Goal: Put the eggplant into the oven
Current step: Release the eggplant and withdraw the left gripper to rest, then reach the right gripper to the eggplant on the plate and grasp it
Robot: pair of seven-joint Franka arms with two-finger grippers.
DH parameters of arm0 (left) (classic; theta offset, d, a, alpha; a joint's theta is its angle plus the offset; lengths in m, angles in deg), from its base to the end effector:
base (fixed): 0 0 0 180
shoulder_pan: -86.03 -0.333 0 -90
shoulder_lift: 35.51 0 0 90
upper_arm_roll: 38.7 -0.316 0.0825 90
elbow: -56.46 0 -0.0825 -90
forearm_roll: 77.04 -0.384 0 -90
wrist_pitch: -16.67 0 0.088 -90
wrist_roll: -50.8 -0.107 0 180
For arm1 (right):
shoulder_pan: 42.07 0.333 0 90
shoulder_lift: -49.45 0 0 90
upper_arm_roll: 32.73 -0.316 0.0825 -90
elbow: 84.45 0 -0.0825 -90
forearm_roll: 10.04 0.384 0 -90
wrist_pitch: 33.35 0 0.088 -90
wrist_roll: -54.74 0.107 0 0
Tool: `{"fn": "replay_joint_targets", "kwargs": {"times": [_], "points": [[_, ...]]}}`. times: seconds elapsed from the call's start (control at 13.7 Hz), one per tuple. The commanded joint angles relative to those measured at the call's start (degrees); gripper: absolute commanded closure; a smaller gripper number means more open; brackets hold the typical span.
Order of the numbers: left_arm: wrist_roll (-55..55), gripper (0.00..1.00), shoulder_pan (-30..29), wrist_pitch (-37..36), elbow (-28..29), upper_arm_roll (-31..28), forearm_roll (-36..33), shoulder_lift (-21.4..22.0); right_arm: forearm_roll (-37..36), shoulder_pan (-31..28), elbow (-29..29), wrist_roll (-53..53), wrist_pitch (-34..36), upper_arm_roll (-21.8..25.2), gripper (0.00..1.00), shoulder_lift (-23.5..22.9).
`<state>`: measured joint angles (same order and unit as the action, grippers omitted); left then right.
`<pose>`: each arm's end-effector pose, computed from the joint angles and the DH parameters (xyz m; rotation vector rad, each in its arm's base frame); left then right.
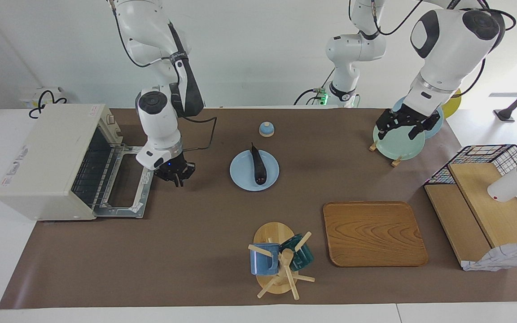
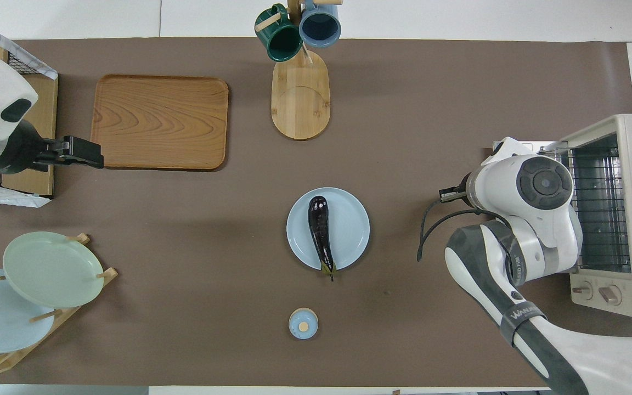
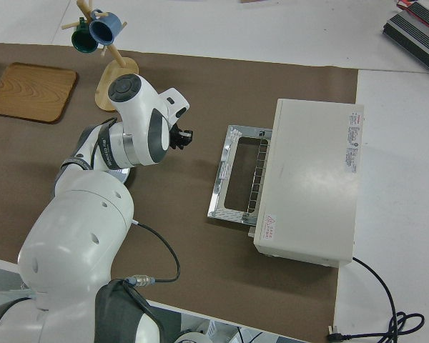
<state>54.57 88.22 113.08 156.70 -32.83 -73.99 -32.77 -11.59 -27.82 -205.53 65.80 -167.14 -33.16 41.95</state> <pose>0.5386 -0.0826 0.5756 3.0939 -0.1056 -0.0373 0.5535 0.1445 0.3620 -3.1343 -0.1269 -0.1459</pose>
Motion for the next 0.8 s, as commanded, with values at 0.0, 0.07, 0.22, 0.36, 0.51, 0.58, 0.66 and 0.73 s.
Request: {"fn": "replay_joint_targets", "kwargs": {"times": [0.0,0.07,0.22,0.36,0.51,0.58,0.66,0.73], "points": [[0.27,0.0,1.41,-0.71,0.22,-1.03,-1.12,0.6,1.55,5.94,4.08,5.28,3.01,-1.33,0.05,-0.76],[0.18,0.0,3.42,-0.97,-1.0,-3.03,-1.21,0.16,1.55,7.09,7.05,7.9,4.23,-1.33,0.0,-1.64],[0.18,0.0,4.67,-2.01,-3.64,-4.37,-1.38,-0.98,1.29,9.46,18.26,9.42,13.94,-1.42,0.0,-5.4],[0.09,0.0,4.41,-4.82,-6.1,-4.37,-1.82,-2.38,0.85,12.01,31.1,15.18,22.22,-1.42,0.0,-11.63],[-0.34,0.0,4.49,-5.97,-6.03,-4.11,-3.22,-2.65,-0.2,17.71,37.21,22.66,24.54,-1.33,0.0,-17.0],[-0.52,0.0,4.41,-5.89,-5.42,-4.02,-3.14,-2.57,-1.95,20.09,37.58,25.74,24.2,-1.33,0.0,-18.77],[-0.87,0.0,4.32,-5.54,-4.8,-4.02,-3.14,-2.48,-2.49,21.33,37.93,28.91,23.41,-1.41,0.0,-20.0],[-1.83,0.0,4.14,-5.1,-4.71,-3.85,-3.14,-2.39,-2.67,22.65,38.37,32.07,21.83,-1.42,0.0,-21.32]]}}
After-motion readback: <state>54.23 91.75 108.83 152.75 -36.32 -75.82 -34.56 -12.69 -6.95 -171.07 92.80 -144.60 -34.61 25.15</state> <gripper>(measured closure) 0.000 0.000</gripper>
